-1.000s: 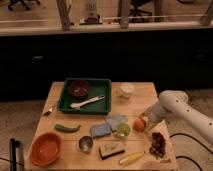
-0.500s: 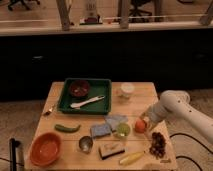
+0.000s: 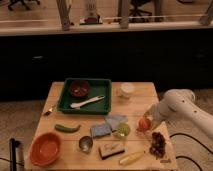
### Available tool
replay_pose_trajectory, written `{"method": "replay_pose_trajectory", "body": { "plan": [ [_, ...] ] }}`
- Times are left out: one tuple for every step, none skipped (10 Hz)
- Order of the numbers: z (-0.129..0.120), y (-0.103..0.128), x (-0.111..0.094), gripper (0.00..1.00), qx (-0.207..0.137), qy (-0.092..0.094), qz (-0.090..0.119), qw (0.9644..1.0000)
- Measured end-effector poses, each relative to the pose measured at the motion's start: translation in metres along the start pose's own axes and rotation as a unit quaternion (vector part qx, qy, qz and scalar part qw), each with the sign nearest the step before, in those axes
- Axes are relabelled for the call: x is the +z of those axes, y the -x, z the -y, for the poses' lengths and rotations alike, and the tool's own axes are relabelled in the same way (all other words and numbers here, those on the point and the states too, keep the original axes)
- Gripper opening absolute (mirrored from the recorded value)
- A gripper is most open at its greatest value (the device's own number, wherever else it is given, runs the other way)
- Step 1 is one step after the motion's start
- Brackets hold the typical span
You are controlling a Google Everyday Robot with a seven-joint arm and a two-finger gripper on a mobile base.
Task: Place apple in paper cup
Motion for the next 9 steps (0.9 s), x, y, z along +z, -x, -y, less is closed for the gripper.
{"method": "replay_pose_trajectory", "body": {
  "plan": [
    [0.003,-0.003,-0.005,0.00,0.002,-0.005,-0.006,1.0000],
    [0.006,-0.006,-0.010,0.00,0.003,-0.009,-0.010,0.9999],
    [0.010,-0.012,-0.018,0.00,0.006,-0.015,-0.017,0.9997],
    [0.013,-0.016,-0.022,0.00,0.008,-0.018,-0.020,0.9996],
    [0.017,-0.020,-0.026,0.00,0.009,-0.021,-0.024,0.9994],
    [0.021,-0.024,-0.029,0.00,0.010,-0.023,-0.028,0.9993],
    [0.027,-0.030,-0.033,0.00,0.013,-0.023,-0.034,0.9991],
    [0.034,-0.033,-0.036,0.00,0.013,-0.024,-0.038,0.9989],
    [0.040,-0.036,-0.038,0.00,0.013,-0.024,-0.042,0.9987]
  ]
}}
